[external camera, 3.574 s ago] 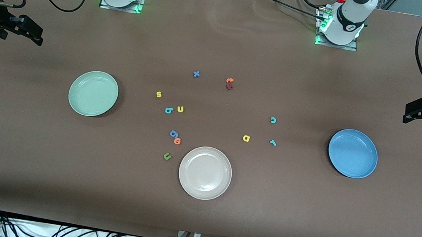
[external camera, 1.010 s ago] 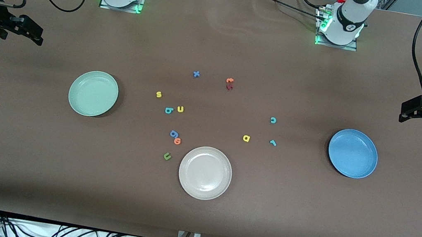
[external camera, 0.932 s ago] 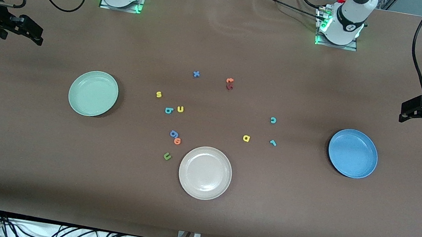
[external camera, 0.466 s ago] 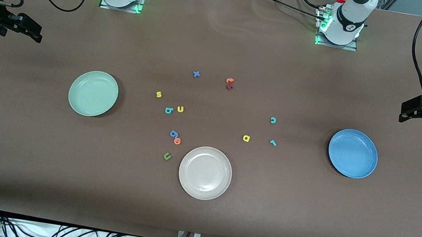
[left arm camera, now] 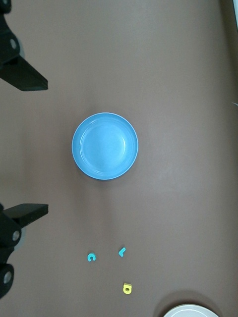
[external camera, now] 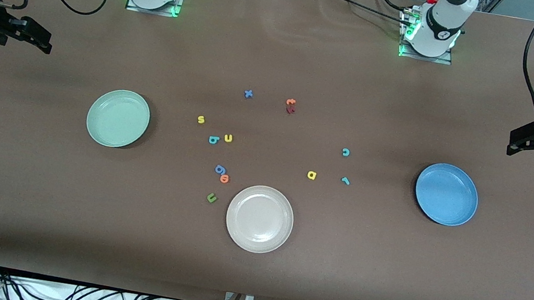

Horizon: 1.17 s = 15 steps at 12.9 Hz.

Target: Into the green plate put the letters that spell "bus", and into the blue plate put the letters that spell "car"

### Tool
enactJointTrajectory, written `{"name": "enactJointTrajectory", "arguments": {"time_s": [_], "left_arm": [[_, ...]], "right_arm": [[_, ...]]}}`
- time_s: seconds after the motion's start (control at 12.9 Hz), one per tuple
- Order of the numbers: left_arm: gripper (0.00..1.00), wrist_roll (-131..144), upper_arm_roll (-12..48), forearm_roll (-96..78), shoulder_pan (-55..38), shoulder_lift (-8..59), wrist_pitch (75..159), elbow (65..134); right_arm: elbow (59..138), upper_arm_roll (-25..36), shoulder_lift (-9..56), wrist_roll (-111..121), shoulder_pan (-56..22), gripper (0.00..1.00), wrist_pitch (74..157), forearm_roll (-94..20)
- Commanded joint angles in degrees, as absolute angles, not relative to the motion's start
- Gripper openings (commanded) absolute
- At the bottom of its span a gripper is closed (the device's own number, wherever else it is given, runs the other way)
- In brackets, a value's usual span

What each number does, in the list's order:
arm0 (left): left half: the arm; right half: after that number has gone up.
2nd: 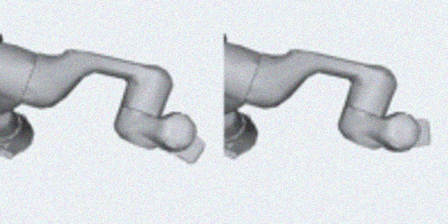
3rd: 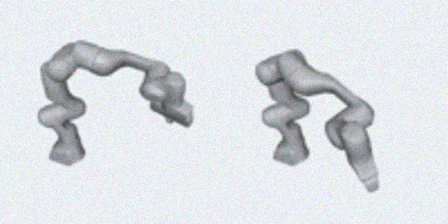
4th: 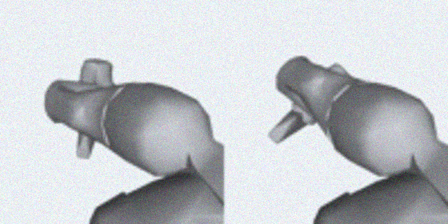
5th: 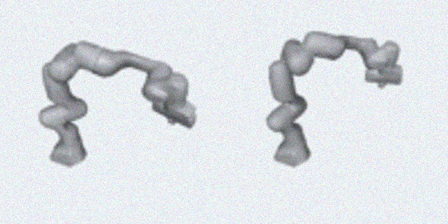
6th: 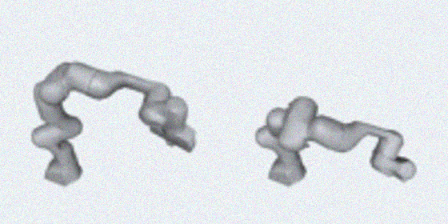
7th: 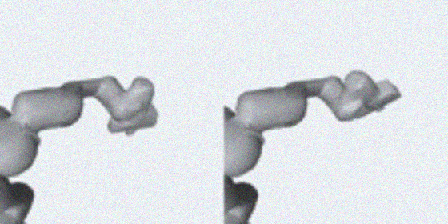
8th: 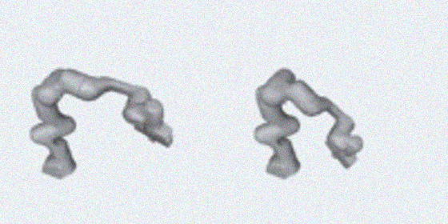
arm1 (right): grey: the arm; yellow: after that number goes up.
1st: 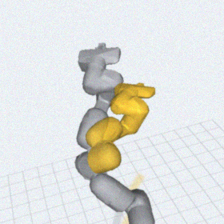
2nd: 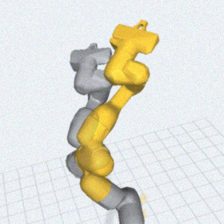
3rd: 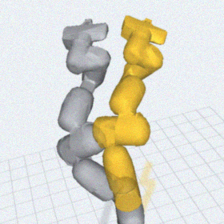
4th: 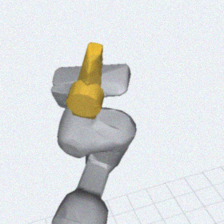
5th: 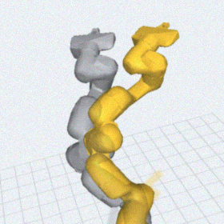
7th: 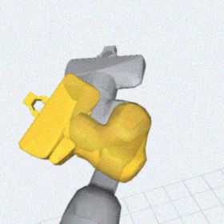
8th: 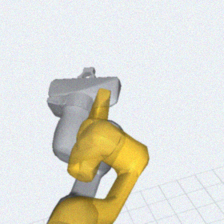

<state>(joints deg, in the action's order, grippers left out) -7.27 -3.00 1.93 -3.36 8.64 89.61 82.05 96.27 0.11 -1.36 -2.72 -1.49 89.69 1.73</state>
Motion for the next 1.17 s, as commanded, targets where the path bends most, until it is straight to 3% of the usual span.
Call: {"name": "enactJointTrajectory", "arguments": {"time_s": [0.0,1.09], "left_arm": [[1.0,-7.12,-3.08,0.61,-3.34,8.7,89.03,80.6],[1.0,-7.3,-1.94,0.88,-2.64,8.7,89.74,81.74]], "right_arm": [[94.92,0.09,-1.05,-2.9,-1.41,1.0,88.51,1.41],[94.92,0.09,-1.14,-2.81,-1.41,1.0,87.8,1.41]]}}
